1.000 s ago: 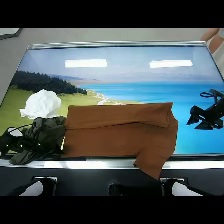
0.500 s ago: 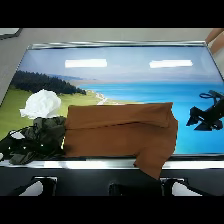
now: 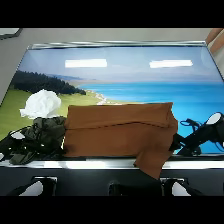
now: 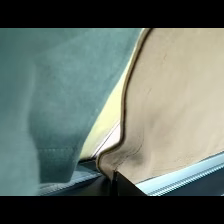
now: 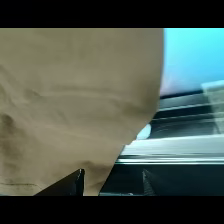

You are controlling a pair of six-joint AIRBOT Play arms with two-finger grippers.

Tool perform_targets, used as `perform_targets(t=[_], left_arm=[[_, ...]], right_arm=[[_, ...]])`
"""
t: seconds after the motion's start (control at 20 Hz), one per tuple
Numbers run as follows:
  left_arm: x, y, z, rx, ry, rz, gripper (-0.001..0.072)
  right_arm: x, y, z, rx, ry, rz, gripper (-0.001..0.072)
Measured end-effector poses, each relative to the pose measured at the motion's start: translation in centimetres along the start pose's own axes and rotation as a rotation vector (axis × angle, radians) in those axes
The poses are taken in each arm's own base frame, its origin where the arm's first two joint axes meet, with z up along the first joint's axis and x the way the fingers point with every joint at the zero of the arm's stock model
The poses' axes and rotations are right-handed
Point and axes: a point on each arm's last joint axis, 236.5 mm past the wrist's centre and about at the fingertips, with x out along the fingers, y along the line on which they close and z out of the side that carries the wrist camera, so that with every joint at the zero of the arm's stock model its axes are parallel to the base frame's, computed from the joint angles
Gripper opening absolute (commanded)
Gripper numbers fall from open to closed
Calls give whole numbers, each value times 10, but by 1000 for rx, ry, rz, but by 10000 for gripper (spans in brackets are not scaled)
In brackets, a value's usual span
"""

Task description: Fold the shirts.

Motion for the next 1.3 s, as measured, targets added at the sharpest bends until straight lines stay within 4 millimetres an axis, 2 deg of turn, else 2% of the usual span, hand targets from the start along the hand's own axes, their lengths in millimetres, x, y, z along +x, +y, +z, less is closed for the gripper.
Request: perform_targets(t=[0.1,0.3,0.4,0.45,0.5,0.7,0.85,0.95,1.15,1.3], left_arm=[[0,0,0,4,1,-1,25],[0,-1,-3,7,12,-6,25],[0,-2,-4,8,17,-8,26],[0,-2,-5,8,19,-9,25],[0,-2,-5,8,21,-10,25],[-1,-5,-7,17,31,-16,24],[-20,-25,4,95,-15,-53,22],[-44,-44,24,147,-100,-67,21],[-91,-76,66,198,-243,-65,21],[-103,-93,98,221,-260,-63,21]], right_arm=[[20,0,-10,-4,20,20,470],[44,3,-12,3,0,58,463],[51,4,-9,10,-21,66,346],[54,5,-8,15,-26,73,215],[55,5,-6,19,-38,75,40],[54,7,2,33,-78,84,34],[30,15,14,-14,-148,93,33],[0,31,27,-48,-226,123,32],[-73,64,67,-96,-409,167,32],[-108,93,106,-145,-493,180,32]])
